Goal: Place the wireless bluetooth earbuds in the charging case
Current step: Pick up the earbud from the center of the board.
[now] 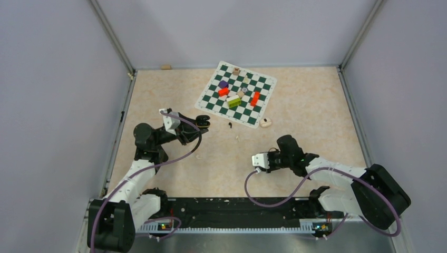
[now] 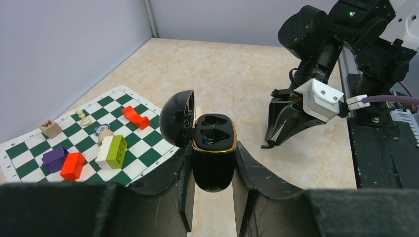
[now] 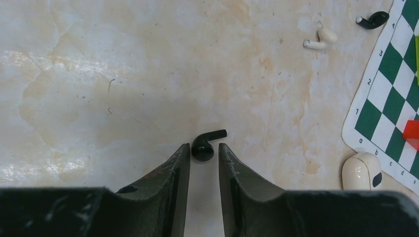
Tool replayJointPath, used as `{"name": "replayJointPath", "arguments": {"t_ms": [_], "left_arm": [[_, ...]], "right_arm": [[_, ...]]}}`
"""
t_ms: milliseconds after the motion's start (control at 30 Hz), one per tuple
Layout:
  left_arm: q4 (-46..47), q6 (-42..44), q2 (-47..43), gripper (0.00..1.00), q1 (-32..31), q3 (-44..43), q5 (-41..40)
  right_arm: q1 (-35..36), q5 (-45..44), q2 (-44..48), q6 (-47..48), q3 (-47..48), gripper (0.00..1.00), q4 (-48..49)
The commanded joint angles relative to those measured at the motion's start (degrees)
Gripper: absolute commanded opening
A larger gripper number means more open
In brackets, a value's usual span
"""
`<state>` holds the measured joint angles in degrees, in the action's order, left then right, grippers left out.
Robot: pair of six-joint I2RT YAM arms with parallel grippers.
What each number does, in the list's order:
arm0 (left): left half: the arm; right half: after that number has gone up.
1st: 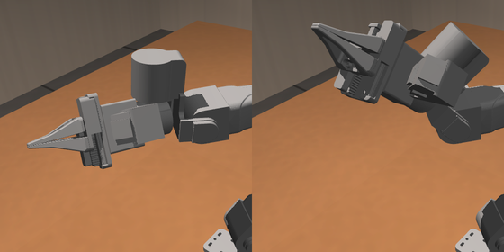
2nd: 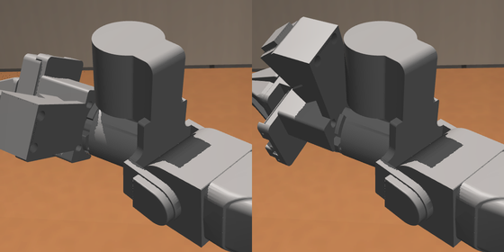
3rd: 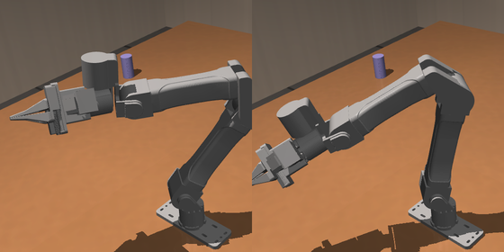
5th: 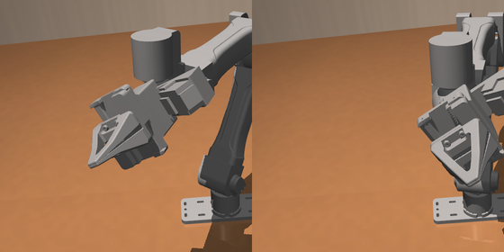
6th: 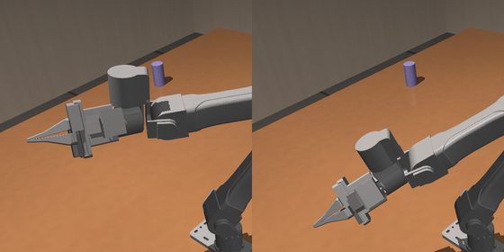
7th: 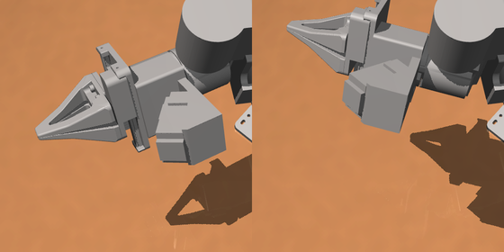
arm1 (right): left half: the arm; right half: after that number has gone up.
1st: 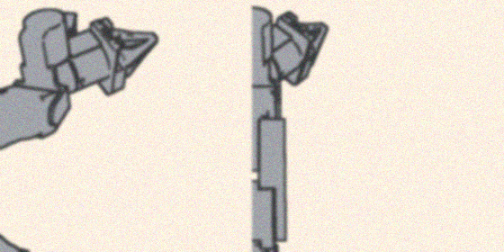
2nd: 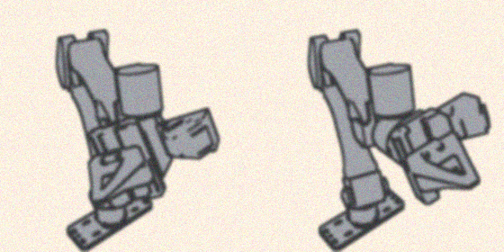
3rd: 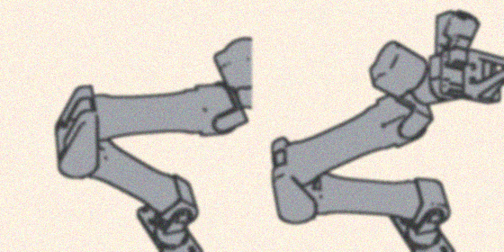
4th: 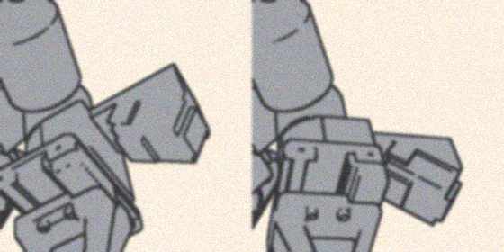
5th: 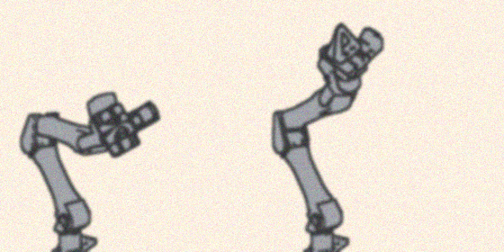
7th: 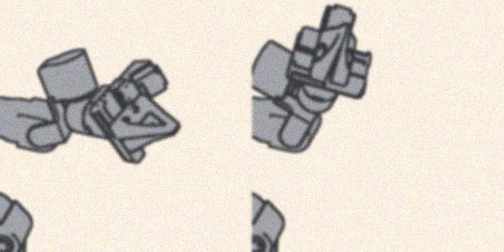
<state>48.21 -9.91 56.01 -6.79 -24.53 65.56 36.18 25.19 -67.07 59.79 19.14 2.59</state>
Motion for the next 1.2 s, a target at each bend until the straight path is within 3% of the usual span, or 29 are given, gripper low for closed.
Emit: {"name": "replayJointPath", "arguments": {"t_ms": [0, 333, 467, 867, 1033, 1167], "left_arm": [[0.9, 0.5, -0.8, 0.00, -0.2, -0.9, 0.5], [0.8, 0.6, -0.6, 0.00, -0.3, -0.9, 0.9], [-0.5, 3.2, 0.2, 0.00, -1.6, -1.0, 1.5], [-29.5, 27.7, 6.2, 0.00, -12.3, -7.8, 4.9], [-34.9, 31.8, 8.0, 0.00, -14.1, -9.6, 5.2], [-36.4, 32.4, 8.2, 0.00, -14.8, -10.2, 5.9]], "right_arm": [[1.3, 0.0, -1.7, -0.9, 1.5, 0.26, -0.8], [1.5, 0.0, -0.3, -5.4, 5.1, 0.10, -2.5], [1.5, 3.9, 4.2, -10.7, 11.1, 0.09, -9.9], [-0.8, 31.0, 5.7, -17.9, 37.9, 0.08, -35.0], [-2.7, 44.0, 5.3, -26.3, 41.0, 0.08, -32.5], [-3.7, 51.8, 5.9, -42.1, 36.9, 0.08, -17.6]]}}
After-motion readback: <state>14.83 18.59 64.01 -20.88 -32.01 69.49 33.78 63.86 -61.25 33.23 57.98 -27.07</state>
